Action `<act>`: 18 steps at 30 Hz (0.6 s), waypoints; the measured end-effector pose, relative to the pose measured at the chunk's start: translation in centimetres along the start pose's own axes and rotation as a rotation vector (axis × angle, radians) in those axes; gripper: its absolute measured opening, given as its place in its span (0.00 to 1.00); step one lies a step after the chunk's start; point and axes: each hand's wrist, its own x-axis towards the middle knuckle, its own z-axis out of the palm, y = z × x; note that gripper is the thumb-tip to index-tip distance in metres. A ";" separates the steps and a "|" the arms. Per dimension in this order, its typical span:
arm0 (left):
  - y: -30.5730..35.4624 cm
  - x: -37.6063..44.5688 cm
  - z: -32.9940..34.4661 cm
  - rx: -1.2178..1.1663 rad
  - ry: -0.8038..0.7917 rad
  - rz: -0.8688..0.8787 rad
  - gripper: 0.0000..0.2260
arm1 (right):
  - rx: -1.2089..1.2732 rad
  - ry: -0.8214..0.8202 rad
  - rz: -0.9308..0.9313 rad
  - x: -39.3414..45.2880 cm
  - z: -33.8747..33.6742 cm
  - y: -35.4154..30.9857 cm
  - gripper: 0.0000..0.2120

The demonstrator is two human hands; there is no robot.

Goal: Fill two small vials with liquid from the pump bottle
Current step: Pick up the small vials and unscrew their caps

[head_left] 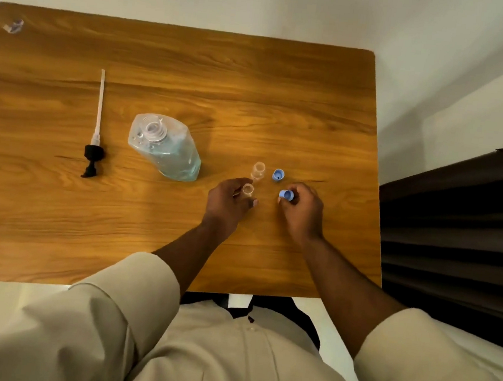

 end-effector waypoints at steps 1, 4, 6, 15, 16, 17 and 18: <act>0.1 0.2 0.2 0.020 -0.006 0.013 0.19 | -0.015 -0.005 -0.013 0.3 0.2 -0.1 0.10; -0.2 0.5 0.5 0.024 0.025 0.022 0.16 | -0.056 -0.009 -0.048 0.9 1.0 -0.2 0.11; -0.7 0.7 0.4 0.048 0.035 0.028 0.17 | -0.057 -0.006 -0.061 1.0 1.5 -0.4 0.13; -0.8 1.1 0.4 0.180 0.039 0.103 0.18 | 0.013 0.039 -0.010 -0.1 1.4 -0.7 0.21; -0.7 1.0 0.3 0.200 0.033 0.109 0.18 | 0.020 0.038 0.012 -0.5 1.4 -0.7 0.23; -0.5 1.0 0.2 0.213 0.023 0.112 0.18 | 0.022 0.039 0.033 -0.8 1.4 -0.8 0.25; -0.2 1.0 0.3 0.236 0.012 0.107 0.20 | 0.019 0.039 0.061 -1.1 1.3 -0.7 0.27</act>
